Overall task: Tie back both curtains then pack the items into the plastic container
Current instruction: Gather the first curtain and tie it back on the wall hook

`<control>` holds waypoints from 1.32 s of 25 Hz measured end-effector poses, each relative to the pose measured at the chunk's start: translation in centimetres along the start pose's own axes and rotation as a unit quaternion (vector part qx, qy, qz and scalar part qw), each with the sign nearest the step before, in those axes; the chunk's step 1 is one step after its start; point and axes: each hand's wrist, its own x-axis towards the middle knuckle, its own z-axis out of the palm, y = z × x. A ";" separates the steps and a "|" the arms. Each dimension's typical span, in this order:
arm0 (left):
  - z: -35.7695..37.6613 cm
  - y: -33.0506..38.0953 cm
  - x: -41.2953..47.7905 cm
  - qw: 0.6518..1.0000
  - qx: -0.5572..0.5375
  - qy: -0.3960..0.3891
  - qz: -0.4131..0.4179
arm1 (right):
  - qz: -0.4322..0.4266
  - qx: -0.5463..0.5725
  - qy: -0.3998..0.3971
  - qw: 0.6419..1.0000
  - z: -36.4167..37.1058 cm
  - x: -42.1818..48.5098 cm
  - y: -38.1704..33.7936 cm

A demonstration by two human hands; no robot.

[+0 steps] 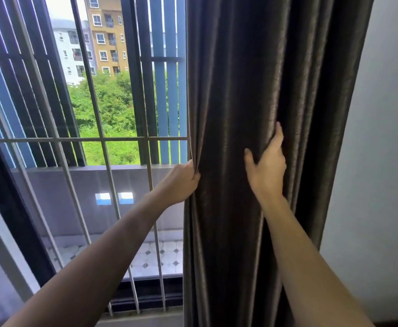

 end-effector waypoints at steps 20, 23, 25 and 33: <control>0.6 1.6 1.2 0.995 0.037 -0.096 0.006 | -0.089 0.042 0.008 0.995 4.1 -12.8 1.4; -0.2 1.2 0.5 0.995 0.058 -0.079 0.019 | -0.070 0.071 0.098 0.990 2.2 -6.0 -1.4; -0.5 0.8 0.3 0.996 0.063 -0.059 -0.004 | -0.024 0.068 0.001 0.997 2.1 -3.8 -2.0; -0.5 0.3 1.1 0.994 0.019 -0.081 -0.072 | 0.015 -0.023 -0.324 0.946 6.0 -13.5 4.5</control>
